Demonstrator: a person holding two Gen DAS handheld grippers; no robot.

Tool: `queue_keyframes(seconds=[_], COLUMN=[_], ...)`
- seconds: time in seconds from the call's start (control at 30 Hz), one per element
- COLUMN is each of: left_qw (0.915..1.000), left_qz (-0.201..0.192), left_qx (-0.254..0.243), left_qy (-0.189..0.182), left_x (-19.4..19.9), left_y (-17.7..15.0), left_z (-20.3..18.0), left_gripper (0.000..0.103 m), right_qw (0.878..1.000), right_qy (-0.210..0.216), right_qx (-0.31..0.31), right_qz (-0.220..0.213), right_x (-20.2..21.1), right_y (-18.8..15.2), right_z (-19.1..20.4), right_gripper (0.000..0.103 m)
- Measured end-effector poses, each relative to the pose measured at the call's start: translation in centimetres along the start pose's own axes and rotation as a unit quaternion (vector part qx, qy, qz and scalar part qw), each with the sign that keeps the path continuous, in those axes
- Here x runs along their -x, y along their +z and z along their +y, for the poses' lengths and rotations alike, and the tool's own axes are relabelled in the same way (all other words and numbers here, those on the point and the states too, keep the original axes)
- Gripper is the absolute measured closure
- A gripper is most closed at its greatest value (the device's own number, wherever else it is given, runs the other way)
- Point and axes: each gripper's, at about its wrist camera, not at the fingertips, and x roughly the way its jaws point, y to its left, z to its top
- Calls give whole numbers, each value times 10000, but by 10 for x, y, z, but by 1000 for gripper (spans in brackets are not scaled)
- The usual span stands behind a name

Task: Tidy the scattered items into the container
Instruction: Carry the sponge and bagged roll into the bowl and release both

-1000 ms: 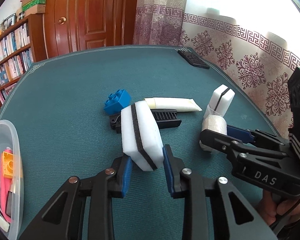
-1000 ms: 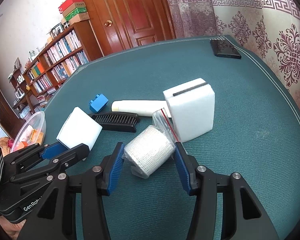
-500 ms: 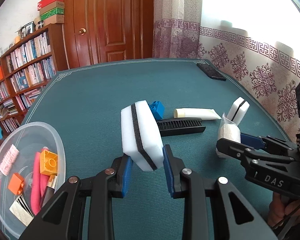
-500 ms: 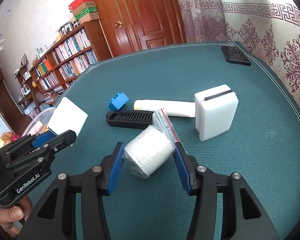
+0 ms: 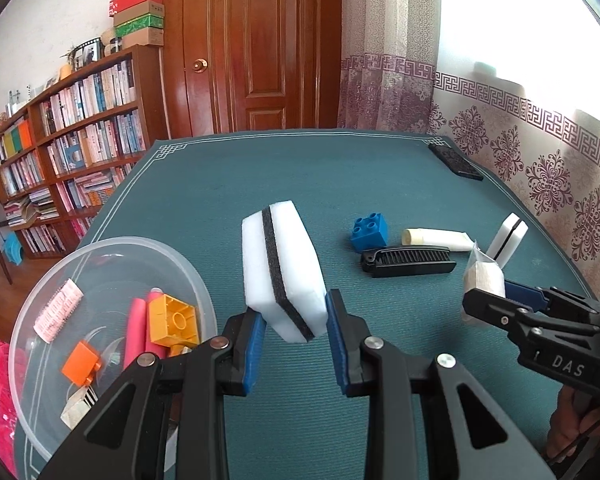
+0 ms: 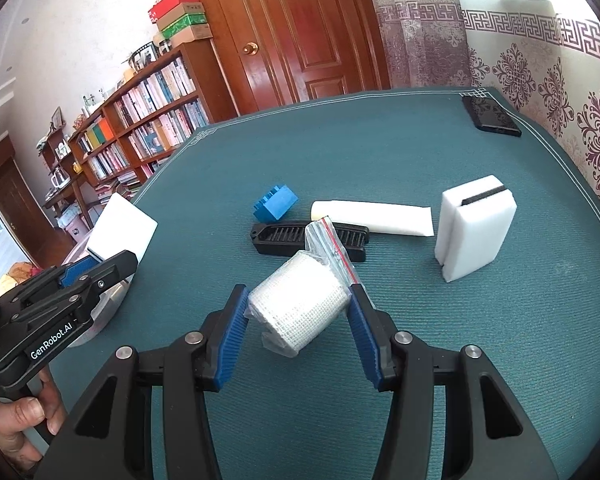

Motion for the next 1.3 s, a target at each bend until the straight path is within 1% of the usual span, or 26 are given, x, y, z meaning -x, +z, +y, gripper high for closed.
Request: queue_keyframes(seconds=[0.2, 0.57, 0.87, 1.1, 1.3], left_qw=[9998, 9983, 9948, 9926, 9911], left_qz=[-63, -116, -213, -220, -243], left_qx=[121, 387, 760, 938, 1066], left_qy=[140, 424, 641, 738, 765], left_x=[7, 16, 24, 27, 29], left_y=[-1, -3, -4, -4, -3], left_z=[25, 77, 120, 141, 152], left_gripper=[70, 69, 69, 68, 68], right_qw=[9999, 9983, 9952, 9912, 9857], right_qy=[156, 427, 700, 961, 1198], right_qx=[36, 385, 688, 899, 1164], right_qz=[-46, 19, 60, 142, 211], right_x=[-4, -18, -31, -39, -44], right_y=[5, 11, 16, 12, 6], right_z=[24, 78, 124, 157, 184], right_gripper=[50, 50, 50, 50, 50])
